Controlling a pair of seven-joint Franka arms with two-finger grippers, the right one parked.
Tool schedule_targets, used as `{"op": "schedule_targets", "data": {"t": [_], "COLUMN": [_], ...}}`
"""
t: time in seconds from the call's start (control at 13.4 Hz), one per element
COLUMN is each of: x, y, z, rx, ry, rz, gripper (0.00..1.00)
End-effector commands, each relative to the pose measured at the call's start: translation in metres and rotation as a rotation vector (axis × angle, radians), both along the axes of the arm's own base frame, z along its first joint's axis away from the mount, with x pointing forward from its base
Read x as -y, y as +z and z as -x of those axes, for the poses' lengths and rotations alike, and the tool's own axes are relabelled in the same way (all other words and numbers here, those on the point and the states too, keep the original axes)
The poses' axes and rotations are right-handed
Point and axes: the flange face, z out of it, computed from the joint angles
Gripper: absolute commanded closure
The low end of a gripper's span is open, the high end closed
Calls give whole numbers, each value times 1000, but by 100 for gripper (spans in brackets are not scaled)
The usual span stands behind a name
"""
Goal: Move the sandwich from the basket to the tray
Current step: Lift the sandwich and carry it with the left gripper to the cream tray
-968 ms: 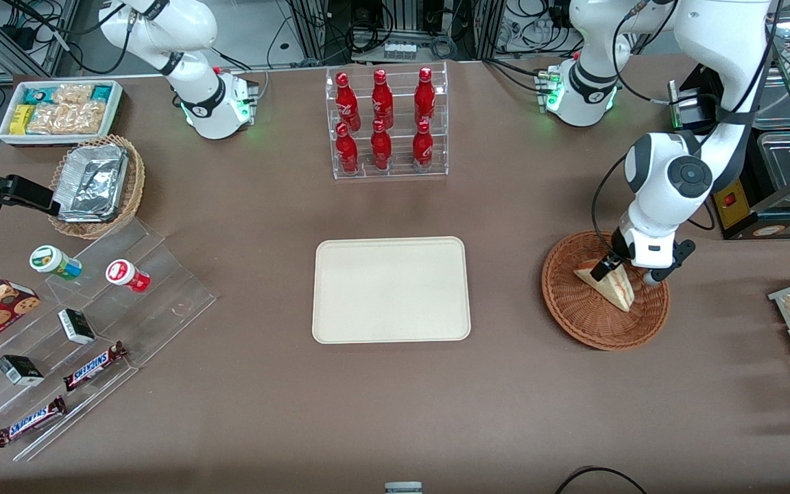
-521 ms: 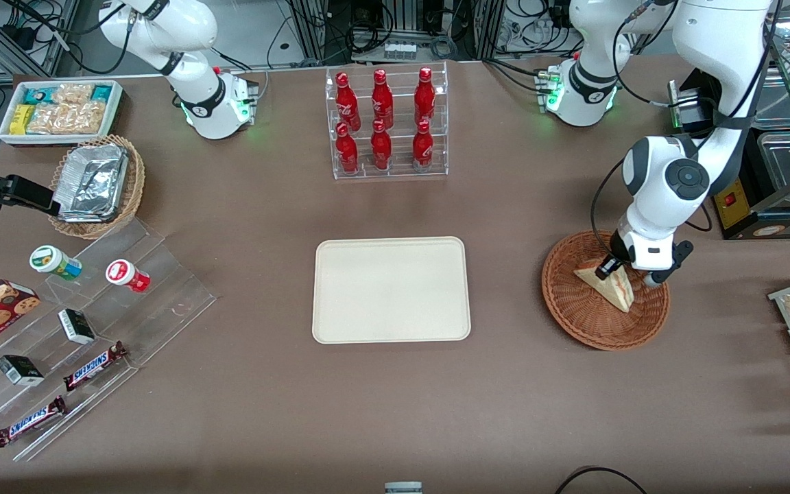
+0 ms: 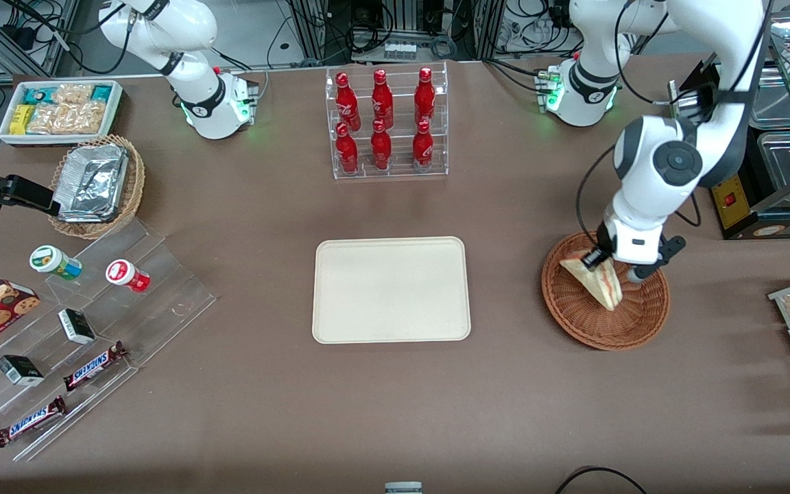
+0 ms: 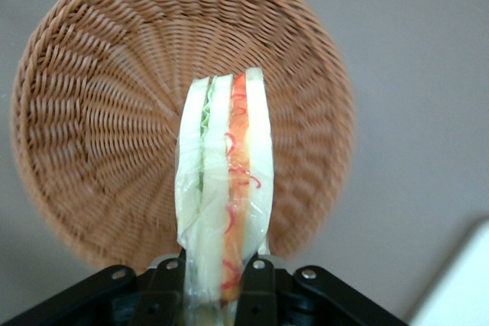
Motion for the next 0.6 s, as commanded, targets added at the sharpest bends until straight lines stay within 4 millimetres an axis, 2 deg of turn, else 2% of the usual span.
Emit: {"op": "schedule_targets", "data": {"t": [0.0,0.07,0.22,0.3,0.37,0.52], "x": [73,101,167,189,223,288], "y": [58,63,59,55,53,33], "z": [-11,-12,-3,-3,0,4], "rx": [-84,-92,-78,-77,-69,-65], "ry": [-105,-147,-251,-282,-323,-404], "rz": [-39,-43,-39,-35,-24,-14], "gripper": [77,76,76,76,76,76]}}
